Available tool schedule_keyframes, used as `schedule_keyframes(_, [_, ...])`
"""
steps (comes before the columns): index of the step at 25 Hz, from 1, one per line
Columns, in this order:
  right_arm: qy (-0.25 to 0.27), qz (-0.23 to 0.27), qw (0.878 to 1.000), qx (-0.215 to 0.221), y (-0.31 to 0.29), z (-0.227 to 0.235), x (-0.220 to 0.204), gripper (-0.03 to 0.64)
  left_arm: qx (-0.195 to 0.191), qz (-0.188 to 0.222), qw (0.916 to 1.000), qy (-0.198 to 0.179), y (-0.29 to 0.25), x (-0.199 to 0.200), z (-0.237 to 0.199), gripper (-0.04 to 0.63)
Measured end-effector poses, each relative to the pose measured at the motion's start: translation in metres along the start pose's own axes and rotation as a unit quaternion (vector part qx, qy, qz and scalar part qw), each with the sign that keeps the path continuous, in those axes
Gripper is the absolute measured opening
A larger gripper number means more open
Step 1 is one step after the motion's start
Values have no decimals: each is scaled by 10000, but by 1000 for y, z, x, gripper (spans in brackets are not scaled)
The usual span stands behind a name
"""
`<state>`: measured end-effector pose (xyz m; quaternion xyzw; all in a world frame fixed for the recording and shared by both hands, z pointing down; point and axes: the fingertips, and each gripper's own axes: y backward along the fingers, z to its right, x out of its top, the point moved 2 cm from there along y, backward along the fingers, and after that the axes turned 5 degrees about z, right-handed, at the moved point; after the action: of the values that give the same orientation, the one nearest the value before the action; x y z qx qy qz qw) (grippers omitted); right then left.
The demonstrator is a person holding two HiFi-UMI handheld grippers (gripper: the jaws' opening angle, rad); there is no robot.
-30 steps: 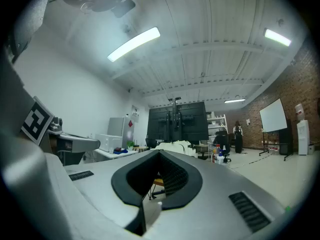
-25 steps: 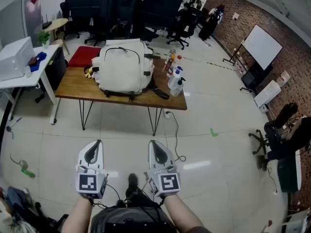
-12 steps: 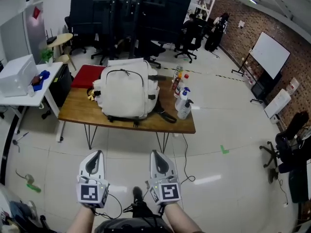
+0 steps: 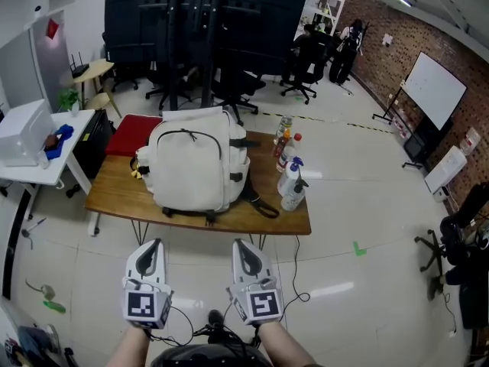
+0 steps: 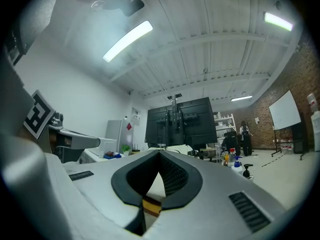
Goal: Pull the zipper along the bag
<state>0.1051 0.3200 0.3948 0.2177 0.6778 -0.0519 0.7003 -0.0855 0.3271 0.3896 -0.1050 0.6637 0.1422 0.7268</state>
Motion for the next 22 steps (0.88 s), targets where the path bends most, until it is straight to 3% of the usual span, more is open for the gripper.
schedule_keyframes(11, [-185,-115,9991,361,-81,78,-42,17,137,-64,9999,-43,-114,-14,13,37])
schedule_keyframes(22, [-383,-152,9957,831,-132,84,-60,17,305,-116,9994,-87,-158,-14,0,37])
